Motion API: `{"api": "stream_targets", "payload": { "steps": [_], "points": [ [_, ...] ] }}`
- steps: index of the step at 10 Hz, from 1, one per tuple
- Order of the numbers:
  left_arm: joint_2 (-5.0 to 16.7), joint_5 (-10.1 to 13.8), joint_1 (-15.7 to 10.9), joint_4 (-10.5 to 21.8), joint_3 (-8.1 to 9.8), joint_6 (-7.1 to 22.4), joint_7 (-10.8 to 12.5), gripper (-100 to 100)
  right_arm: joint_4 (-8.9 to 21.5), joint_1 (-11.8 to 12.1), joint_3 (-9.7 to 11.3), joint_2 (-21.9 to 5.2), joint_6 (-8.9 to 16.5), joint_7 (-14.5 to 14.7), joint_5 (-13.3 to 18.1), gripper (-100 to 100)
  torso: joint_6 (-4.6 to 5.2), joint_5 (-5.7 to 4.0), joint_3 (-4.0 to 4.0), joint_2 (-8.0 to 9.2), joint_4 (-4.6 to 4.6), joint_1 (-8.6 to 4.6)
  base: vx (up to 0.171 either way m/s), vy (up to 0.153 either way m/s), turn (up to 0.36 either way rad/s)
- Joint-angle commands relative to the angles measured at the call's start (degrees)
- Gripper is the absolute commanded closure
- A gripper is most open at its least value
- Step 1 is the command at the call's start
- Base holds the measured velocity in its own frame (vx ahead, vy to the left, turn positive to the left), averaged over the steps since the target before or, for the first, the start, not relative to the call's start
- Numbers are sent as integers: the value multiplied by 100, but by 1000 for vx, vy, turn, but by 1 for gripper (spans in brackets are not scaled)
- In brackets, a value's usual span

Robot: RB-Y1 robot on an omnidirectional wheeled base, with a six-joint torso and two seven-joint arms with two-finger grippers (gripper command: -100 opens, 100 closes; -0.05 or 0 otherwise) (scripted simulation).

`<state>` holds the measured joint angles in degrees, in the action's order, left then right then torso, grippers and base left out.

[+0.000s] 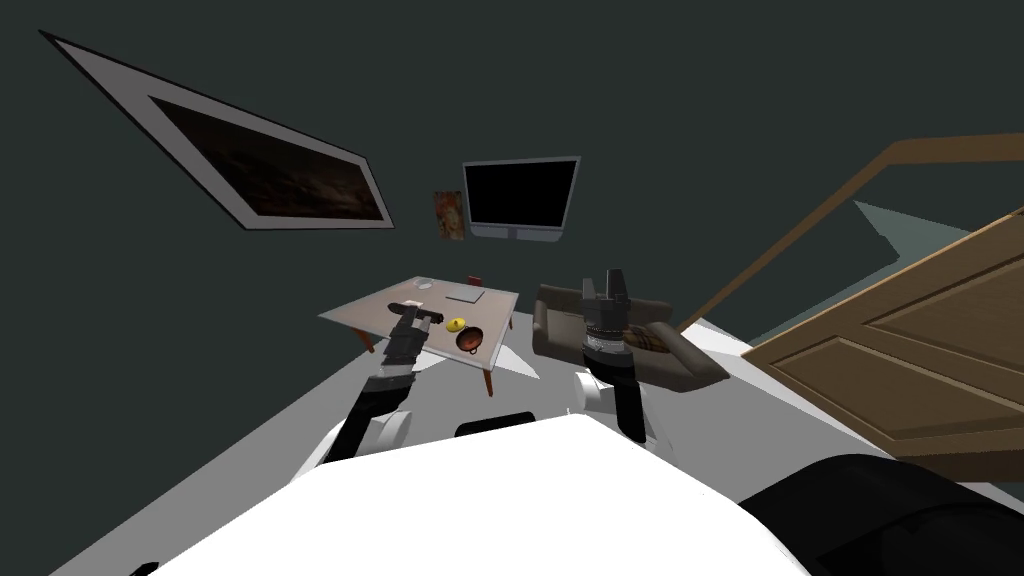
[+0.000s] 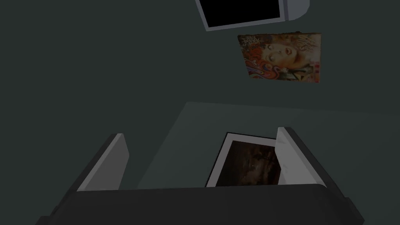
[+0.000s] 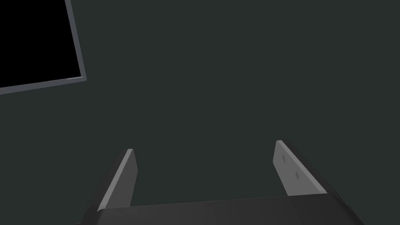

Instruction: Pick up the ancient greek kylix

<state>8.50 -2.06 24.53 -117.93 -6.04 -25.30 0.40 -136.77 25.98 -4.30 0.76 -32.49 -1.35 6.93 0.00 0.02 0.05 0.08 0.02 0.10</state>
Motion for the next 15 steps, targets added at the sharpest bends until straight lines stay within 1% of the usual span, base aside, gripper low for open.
{"api": "stream_targets", "payload": {
  "steps": [1,2,3,4,5,6,7,8,9,10,11,12,13,14,15],
  "points": [
    [55,38,-104,196,-19,245,38,-100,0,0,0,0,0,0,0,0,0,0,0,0,0,0,-28,22,-47],
    [79,61,-196,394,-50,414,58,-100,0,0,0,0,0,0,0,0,1,0,0,0,0,0,-46,39,-74],
    [79,61,-196,394,-50,438,58,-100,0,0,0,0,0,0,0,0,0,1,3,6,1,5,-40,27,-27],
    [96,83,-293,602,-82,635,77,-100,0,0,0,0,0,0,0,0,0,1,3,6,1,2,-37,23,-40],
    [96,83,-293,602,-82,635,77,-100,0,0,0,0,0,0,0,0,0,1,2,5,1,1,-28,15,-29],
    [109,103,-392,817,-112,837,97,-100,0,0,0,0,0,0,0,0,0,-1,1,2,1,-3,-24,17,-47],
    [109,103,-392,817,-112,837,97,-100,0,0,0,0,0,0,0,0,0,0,0,0,0,-2,-19,18,-24],
    [118,121,-495,1041,-142,1021,115,-100,0,0,0,0,0,0,0,0,0,-1,-1,-2,0,-2,-20,20,-48],
    [118,121,-495,1041,-142,1041,115,-100,0,0,0,0,0,0,0,0,0,0,-2,-2,-1,-1,-19,18,-27],
    [125,136,-599,1272,-169,1245,133,-100,0,0,0,0,0,0,0,0,-1,-1,-1,-3,-1,-2,-23,23,-45],
    [132,148,-704,1429,-195,1422,149,-100,0,0,0,0,0,0,0,0,0,0,-1,-2,-1,0,-24,39,-69],
    [132,148,-704,1508,-195,1448,149,-100,0,0,0,0,0,0,0,0,0,1,-1,-1,-1,5,-15,30,-26],
    [139,156,-810,1692,-218,1648,164,-100,0,0,0,0,0,0,0,0,-1,1,-2,-4,-1,3,-14,26,-37],
    [139,156,-810,1749,-218,1648,164,-100,0,0,0,0,0,0,0,0,0,0,-3,-5,-1,1,-8,17,-24],
    [146,161,-915,1942,-239,1844,177,-100,0,0,0,0,0,0,0,0,-2,0,-4,-7,-2,-1,-1,16,-36]
  ]
}}
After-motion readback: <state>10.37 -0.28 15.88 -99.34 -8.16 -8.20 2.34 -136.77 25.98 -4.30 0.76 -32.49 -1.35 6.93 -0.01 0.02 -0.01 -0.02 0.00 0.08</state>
